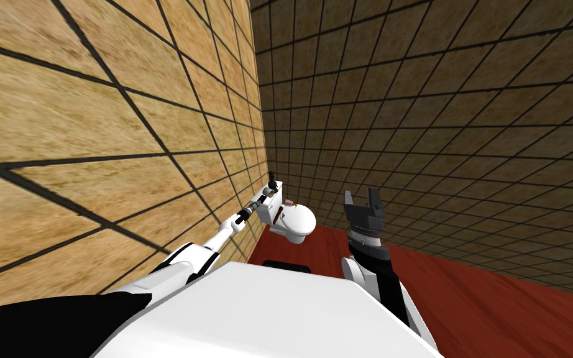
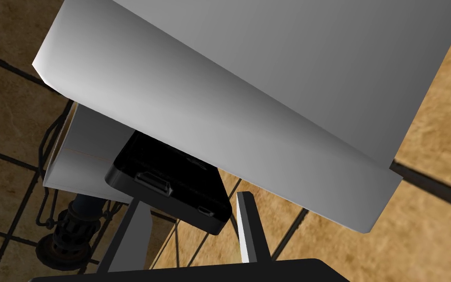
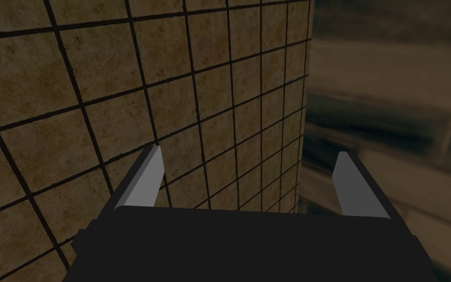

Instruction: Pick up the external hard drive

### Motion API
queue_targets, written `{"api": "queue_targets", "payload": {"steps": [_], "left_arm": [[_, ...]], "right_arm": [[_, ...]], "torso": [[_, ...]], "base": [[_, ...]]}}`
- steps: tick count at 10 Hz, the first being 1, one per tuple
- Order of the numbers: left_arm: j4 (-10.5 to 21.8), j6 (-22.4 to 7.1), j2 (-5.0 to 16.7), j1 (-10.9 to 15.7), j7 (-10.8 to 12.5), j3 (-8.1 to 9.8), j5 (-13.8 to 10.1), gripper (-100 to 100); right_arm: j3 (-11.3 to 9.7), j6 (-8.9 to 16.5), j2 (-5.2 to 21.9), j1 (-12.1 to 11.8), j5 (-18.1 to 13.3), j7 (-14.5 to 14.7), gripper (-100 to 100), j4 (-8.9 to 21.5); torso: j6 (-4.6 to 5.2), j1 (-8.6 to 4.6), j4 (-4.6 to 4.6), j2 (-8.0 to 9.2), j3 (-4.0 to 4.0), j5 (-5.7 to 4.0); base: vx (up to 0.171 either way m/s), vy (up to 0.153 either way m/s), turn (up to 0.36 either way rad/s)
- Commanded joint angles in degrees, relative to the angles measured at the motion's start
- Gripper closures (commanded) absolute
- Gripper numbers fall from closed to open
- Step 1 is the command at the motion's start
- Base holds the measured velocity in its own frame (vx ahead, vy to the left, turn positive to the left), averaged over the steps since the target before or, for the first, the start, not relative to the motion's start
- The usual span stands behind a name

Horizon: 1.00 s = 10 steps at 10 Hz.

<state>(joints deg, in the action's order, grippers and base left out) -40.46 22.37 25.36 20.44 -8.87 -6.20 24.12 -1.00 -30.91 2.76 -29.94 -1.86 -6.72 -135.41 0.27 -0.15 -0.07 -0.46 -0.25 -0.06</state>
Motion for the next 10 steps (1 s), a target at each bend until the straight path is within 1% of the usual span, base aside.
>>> {"api": "queue_targets", "payload": {"steps": [1, 2, 3, 4, 5, 6, 7, 8, 10], "left_arm": [[-2.9, -1.3, 0.3, -2.9, 0.2, 0.69, -0.2, 100], [-3.3, -1.3, 0.3, -3.7, 0.2, 0.69, -0.2, 100], [-4.4, -1.3, 0.3, -5.0, 0.2, 0.69, -0.2, 100], [-5.9, -1.3, 0.3, -5.0, 0.2, 0.69, -0.2, 100], [-6.1, -1.3, 0.3, -5.0, 0.2, 0.69, -0.2, 100], [-8.1, -2.5, 0.5, -7.6, 0.2, 1.53, -0.4, 100], [-10.9, -2.5, 0.5, -9.6, 0.2, 1.53, -0.4, 100], [-12.6, -3.6, 0.7, -11.4, 0.1, 2.37, -0.6, 100], [-13.7, -3.6, 0.7, -13.7, 0.1, 2.37, -0.6, 100]], "right_arm": [[0.0, 0.0, 0.0, 0.0, 0.0, 0.0, 0, 0.0], [0.0, 0.0, 0.0, 0.0, 0.0, 0.0, 0, 0.0], [0.0, 0.0, 0.0, 0.0, 0.0, 0.0, 0, 0.0], [0.0, 0.0, 0.0, 0.0, 0.0, 0.0, 0, 0.0], [0.0, 0.0, 0.0, 0.0, 0.0, 0.0, 0, 0.0], [0.0, 0.0, 0.0, 0.0, 0.0, 0.0, 0, 0.0], [0.0, 0.0, 0.0, 0.0, 0.0, 0.0, 0, 0.0], [0.0, 0.0, 0.0, 0.0, 0.0, 0.0, 0, 0.0], [0.0, 0.0, 0.0, 0.0, 0.0, 0.0, 0, 0.0]], "torso": [[0.0, 0.0, 0.0, 0.0, 0.0, 0.0], [0.04, 0.04, -0.07, -0.13, -0.1, 0.04], [-0.01, 0.11, -0.18, -0.24, -0.21, 0.08], [-0.06, 0.16, -0.34, -0.21, -0.28, 0.18], [-0.05, 0.17, -0.35, -0.18, -0.27, 0.19], [-0.04, 0.16, -0.33, -0.15, -0.24, 0.18], [-0.03, 0.16, -0.35, -0.21, -0.28, 0.18], [-0.05, 0.17, -0.43, -0.28, -0.35, 0.22], [-0.17, 0.44, -0.64, -0.5, -0.56, 0.32]], "base": [[0.042, 0.002, -0.083], [0.045, 0.003, -0.07], [0.028, 0.007, -0.009], [0.004, 0.003, 0.015], [-0.009, -0.001, 0.006], [0.027, 0.001, -0.121], [0.049, 0.009, -0.062], [0.056, 0.023, -0.097], [0.042, 0.007, -0.029]]}}
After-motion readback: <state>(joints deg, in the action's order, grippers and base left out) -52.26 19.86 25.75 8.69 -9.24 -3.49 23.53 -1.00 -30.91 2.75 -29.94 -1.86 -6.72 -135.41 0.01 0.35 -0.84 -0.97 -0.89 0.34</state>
